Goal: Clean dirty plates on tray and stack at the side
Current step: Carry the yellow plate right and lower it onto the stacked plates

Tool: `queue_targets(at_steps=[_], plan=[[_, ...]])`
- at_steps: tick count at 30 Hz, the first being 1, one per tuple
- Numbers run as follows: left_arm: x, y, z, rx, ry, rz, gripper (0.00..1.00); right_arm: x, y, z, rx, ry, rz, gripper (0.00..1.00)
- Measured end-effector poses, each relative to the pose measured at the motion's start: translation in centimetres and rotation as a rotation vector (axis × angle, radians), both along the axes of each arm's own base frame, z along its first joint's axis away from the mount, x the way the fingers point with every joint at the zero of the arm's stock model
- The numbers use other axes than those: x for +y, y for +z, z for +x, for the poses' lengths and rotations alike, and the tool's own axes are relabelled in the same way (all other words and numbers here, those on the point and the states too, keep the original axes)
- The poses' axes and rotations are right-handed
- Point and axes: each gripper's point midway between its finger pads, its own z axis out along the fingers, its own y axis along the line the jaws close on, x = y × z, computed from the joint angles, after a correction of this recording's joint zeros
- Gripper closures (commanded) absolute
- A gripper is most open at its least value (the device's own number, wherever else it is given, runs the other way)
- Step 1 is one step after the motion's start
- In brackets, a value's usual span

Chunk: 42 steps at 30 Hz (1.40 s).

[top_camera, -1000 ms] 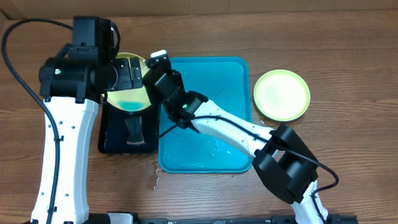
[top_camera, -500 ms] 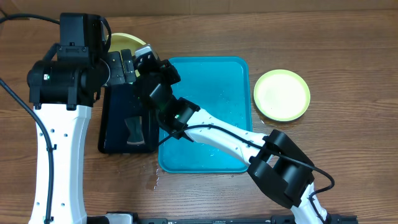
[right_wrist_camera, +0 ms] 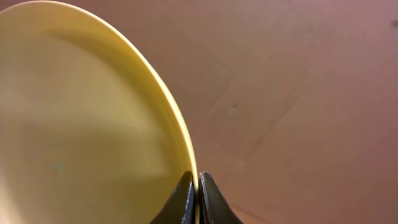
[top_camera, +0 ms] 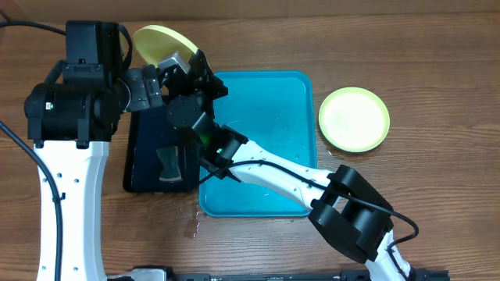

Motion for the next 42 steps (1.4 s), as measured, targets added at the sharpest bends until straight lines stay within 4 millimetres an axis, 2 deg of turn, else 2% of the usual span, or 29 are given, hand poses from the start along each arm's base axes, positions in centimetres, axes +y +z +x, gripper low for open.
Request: queue_targets(at_steps=[7, 19, 27, 42], plan=[[0.7, 0.1, -0.5, 0.01, 0.019, 0.023, 0.0, -0.2, 0.5, -0.8, -0.016, -0.038, -0.07, 0.96], [1.3, 0.1, -1.2, 0.029, 0.023, 0.055, 0.0, 0.2, 0.5, -1.9, -0.014, -0.055, -0.078, 0.96], [2.2, 0.3, -1.8, 0.045, 0.032, 0.099, 0.0, 1.5, -1.1, -3.7, 0.031, -0.037, -0.021, 0.96], [2.0, 0.2, -1.8, 0.048, 0.017, 0.097, 0.0, 1.9, -1.6, -3.8, 0.047, -0.017, 0.032, 0.96]])
